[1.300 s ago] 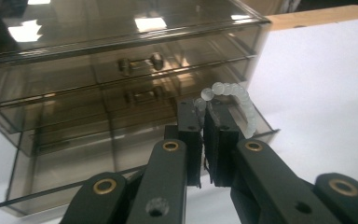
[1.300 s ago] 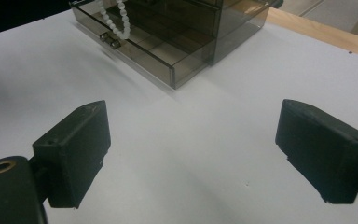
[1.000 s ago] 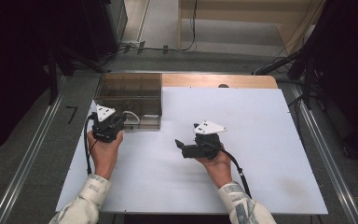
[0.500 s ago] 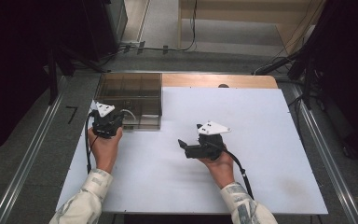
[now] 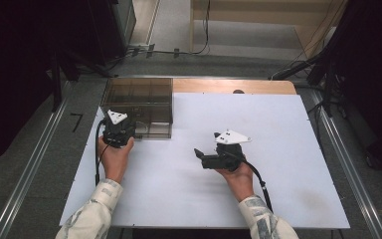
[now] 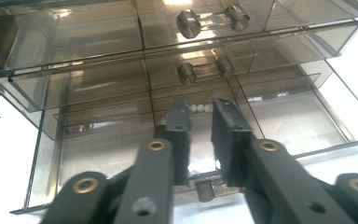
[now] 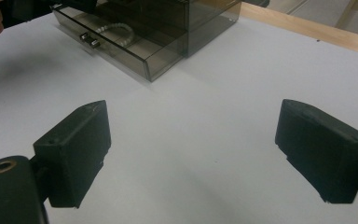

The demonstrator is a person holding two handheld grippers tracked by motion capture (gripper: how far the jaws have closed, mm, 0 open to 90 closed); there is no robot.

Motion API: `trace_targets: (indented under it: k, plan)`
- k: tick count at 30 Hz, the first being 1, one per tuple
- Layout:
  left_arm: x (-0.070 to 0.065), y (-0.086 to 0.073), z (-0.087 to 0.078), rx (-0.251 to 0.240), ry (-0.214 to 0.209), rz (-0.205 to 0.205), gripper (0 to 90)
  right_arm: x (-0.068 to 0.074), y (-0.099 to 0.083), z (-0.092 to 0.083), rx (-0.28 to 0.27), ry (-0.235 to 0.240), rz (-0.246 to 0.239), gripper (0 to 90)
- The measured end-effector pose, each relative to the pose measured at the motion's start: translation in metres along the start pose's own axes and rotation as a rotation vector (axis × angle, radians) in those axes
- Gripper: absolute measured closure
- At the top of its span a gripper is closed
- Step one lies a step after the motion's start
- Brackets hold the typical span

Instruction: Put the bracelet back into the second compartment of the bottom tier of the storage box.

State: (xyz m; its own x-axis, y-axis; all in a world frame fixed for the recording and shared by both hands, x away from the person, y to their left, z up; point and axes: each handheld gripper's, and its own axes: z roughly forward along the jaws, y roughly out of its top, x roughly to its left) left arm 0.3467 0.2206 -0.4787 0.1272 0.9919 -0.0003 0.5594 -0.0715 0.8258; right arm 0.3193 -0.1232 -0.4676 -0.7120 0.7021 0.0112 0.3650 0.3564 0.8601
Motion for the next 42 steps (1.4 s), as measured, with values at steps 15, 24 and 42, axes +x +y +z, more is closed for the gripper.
trace_targets:
  k: [15,24,42]
  plan:
    - [-0.004,0.002,-0.015,0.026,-0.026,0.009,26.4,-0.02,-0.006,-0.023,-0.007,-0.05,0.003,8.9]
    - [-0.003,-0.003,-0.028,0.032,-0.039,0.015,5.9,-0.036,-0.016,-0.043,-0.007,-0.081,0.012,8.9]
    - [0.007,-0.035,-0.053,0.024,-0.089,0.006,2.7,-0.068,-0.045,-0.081,0.006,-0.152,0.046,8.8]
